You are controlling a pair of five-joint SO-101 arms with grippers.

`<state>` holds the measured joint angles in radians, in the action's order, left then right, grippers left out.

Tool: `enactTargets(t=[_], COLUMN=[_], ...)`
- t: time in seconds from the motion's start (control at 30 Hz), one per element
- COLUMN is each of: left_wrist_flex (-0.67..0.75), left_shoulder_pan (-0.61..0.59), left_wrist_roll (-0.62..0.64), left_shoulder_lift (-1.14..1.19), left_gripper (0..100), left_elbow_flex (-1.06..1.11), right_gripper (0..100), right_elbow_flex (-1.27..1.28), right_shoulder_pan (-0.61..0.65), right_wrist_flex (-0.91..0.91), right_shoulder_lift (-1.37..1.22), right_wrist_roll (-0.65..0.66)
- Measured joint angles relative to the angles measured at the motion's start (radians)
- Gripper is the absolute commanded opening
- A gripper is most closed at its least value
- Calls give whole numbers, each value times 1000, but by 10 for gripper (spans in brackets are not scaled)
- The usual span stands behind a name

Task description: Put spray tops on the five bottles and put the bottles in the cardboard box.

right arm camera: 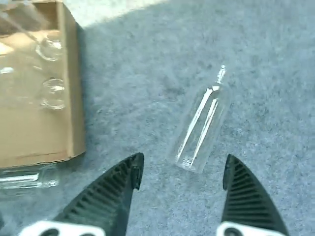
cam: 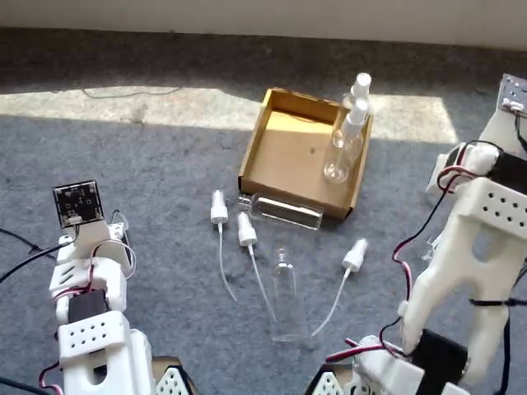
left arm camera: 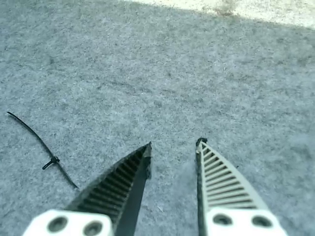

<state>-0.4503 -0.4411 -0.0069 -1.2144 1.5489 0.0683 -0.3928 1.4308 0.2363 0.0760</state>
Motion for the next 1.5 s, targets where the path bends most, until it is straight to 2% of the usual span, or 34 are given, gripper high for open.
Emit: enactTargets(t=[0.17, 0.47, 1.1, 1.5], left_wrist_flex=[0, 3, 3, 3], left_shoulder_pan=[0, 0, 0, 0], left_wrist_roll=[0, 0, 0, 0], left_shoulder_lift=[0, 0, 0, 0], left_gripper=[147, 147, 147, 147], left_elbow_flex=[5, 8, 8, 8], right_gripper=[309, 311, 311, 311], right_elbow_flex=[28, -152, -397, -436], right_shoulder_pan=[-58, -64, -63, -78], right_wrist_flex=[-110, -130, -135, -143], right_shoulder_lift=[-224, -525, -766, -859], right_wrist_roll=[-28, -71, -130, -130])
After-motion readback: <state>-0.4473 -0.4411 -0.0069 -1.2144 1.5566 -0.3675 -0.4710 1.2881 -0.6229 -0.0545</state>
